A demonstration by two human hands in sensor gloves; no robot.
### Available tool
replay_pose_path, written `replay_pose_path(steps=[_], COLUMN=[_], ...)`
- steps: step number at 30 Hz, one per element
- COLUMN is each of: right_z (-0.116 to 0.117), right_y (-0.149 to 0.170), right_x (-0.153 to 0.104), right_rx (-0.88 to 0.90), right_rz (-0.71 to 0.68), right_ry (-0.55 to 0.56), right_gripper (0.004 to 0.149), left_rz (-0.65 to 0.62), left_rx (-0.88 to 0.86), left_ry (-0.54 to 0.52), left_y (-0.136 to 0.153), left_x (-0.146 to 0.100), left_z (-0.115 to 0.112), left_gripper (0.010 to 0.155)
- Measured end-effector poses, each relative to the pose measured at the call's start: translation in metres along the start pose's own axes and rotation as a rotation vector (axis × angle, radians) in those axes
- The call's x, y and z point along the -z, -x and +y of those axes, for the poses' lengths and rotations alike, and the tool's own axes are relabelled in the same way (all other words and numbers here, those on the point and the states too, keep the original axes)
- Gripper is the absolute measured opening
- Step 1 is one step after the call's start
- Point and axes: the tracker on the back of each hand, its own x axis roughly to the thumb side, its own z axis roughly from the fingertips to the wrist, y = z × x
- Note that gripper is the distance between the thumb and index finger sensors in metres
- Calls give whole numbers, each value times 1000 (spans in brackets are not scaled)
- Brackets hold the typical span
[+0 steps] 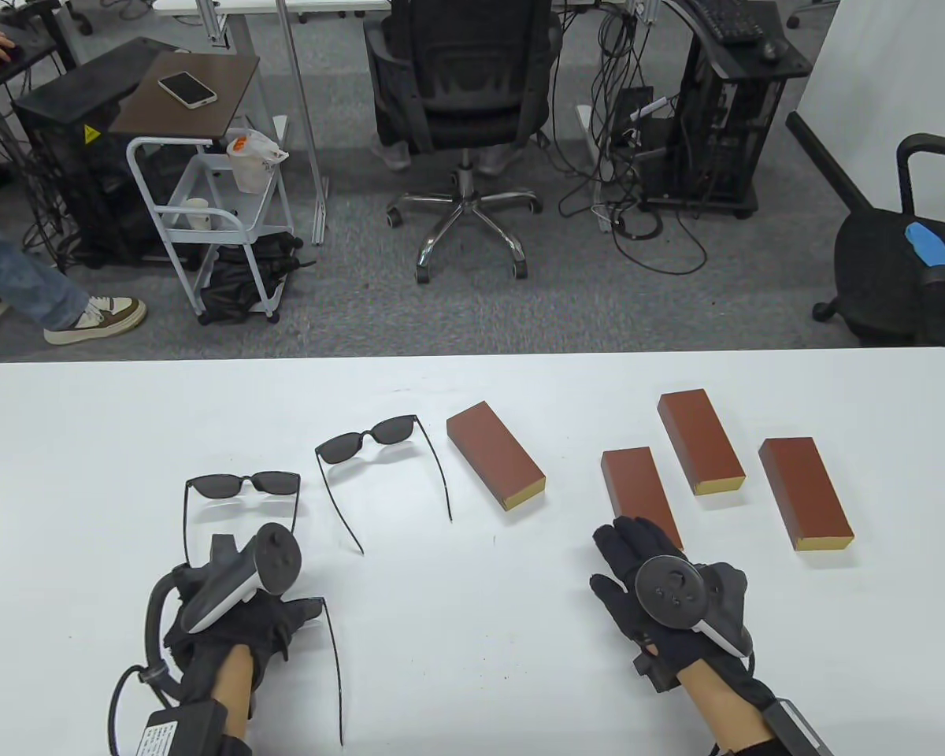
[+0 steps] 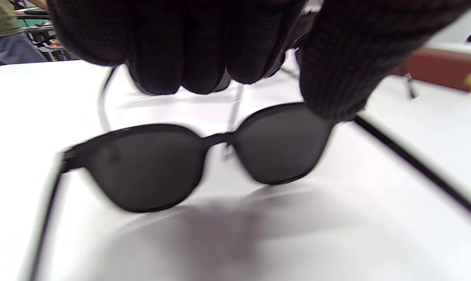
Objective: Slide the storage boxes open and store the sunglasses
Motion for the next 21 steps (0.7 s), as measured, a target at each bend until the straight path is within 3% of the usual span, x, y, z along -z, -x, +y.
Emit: replay_pose_path(steps=[7,10,17,21], right_z=[-1,-1,-5,-3], right_y=[6,7,9,8], right_x=[1,0,-2,-2], right_rx=[10,8,7,-5], right_rz=[27,33,30,20], right_ry=[-6,-5,38,15], right_gripper=[60,60,58,59], left_rz=[100,118,173,174], left_rx=[19,10,-157,-220], left_ry=[69,51,44,43], left_y=[27,30,39,42], left_x=[1,3,7,7], left_z=[-19,-28,-45,-47], left_gripper=[67,62,44,42])
